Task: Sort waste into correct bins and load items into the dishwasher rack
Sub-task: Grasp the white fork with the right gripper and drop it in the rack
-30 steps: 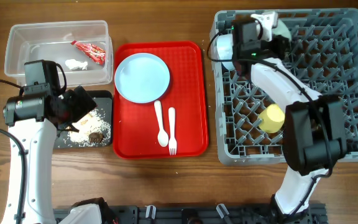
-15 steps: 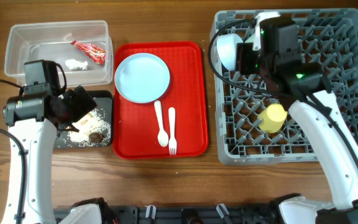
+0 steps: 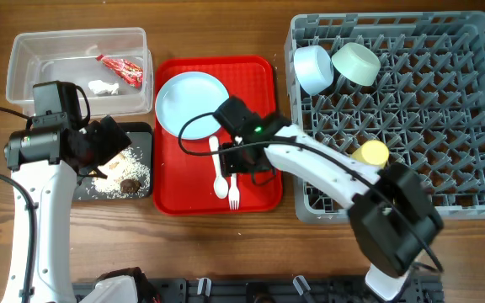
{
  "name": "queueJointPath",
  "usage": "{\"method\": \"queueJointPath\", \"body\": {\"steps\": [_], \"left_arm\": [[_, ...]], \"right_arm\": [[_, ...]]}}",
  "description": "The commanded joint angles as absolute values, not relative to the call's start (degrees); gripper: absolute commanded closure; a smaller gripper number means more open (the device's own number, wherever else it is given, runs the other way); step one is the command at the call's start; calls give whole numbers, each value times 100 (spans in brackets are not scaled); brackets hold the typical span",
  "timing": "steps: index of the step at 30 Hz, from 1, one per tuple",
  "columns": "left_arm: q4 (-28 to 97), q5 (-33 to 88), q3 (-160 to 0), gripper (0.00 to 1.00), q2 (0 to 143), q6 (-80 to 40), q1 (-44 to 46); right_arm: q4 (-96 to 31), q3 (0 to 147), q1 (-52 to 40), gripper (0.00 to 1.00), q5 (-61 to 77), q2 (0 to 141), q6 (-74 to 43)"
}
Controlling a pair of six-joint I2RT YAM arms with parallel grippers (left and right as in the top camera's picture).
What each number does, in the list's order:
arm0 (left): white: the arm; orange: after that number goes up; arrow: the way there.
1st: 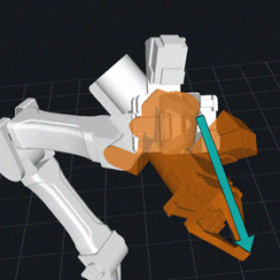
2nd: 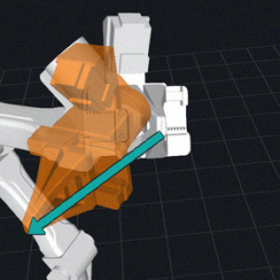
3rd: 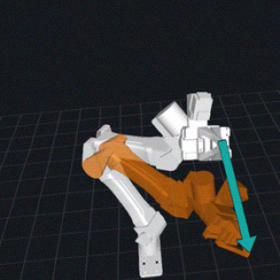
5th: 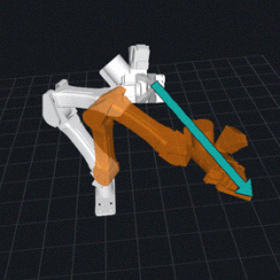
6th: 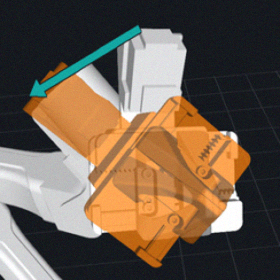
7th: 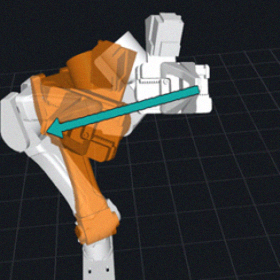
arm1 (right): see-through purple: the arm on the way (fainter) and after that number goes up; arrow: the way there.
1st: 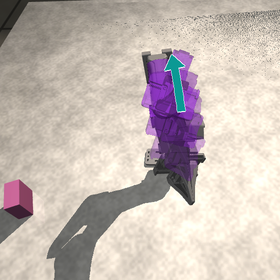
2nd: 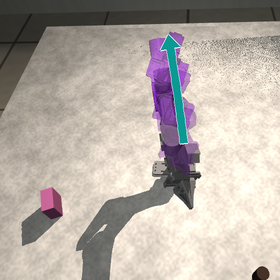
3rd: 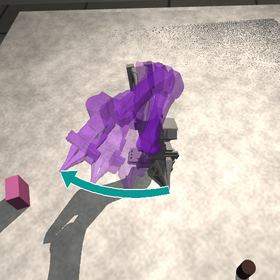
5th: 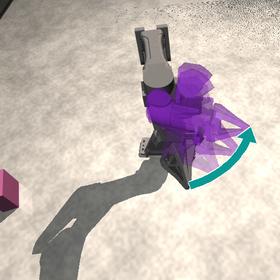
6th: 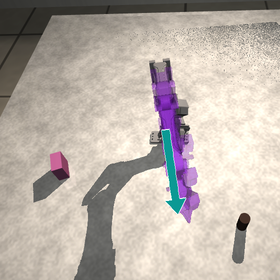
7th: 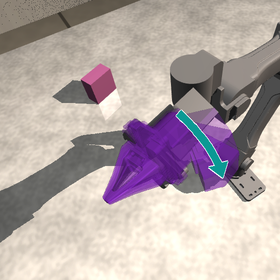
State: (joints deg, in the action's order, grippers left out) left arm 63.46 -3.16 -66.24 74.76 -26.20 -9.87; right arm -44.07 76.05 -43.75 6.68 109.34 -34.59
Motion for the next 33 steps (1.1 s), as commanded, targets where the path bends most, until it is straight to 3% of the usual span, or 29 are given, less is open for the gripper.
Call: {"method": "queueJointPath", "body": {"steps": [1, 5, 8, 13, 18, 23, 29, 33], "left_arm": [[6344, -305, -6639, 0, 7426, -2655, -1028], [6344, -305, -6639, 0, 7426, -2657, -1028], [6344, -305, -6639, 0, 7426, -2655, -1031], [6344, -305, -6639, 0, 7426, -2655, -1031], [6344, -305, -6639, 0, 7426, -2655, -1031], [6344, -305, -6639, 0, 7426, -2655, -1031], [6344, -305, -6639, 0, 7426, -2655, -1031], [6344, -305, -6639, 0, 7426, -2655, -1031]], "right_arm": [[-4401, 7568, -4436, 41, 534, 11504, -4141], [-4491, 7568, -4440, 48, 596, 11629, -4388], [-4602, 7568, -4440, 72, 556, 11629, -4576], [-4705, 7568, -4440, 91, 561, 11629, -4646], [-4729, 7590, -4438, 96, 644, 11583, -4491], [-4794, 7607, -4215, 96, 303, 10481, -3846], [-5763, 7607, -2875, 96, -119, 8580, -2606], [-6060, 7605, -2206, 96, -64, 8541, -2206]]}}
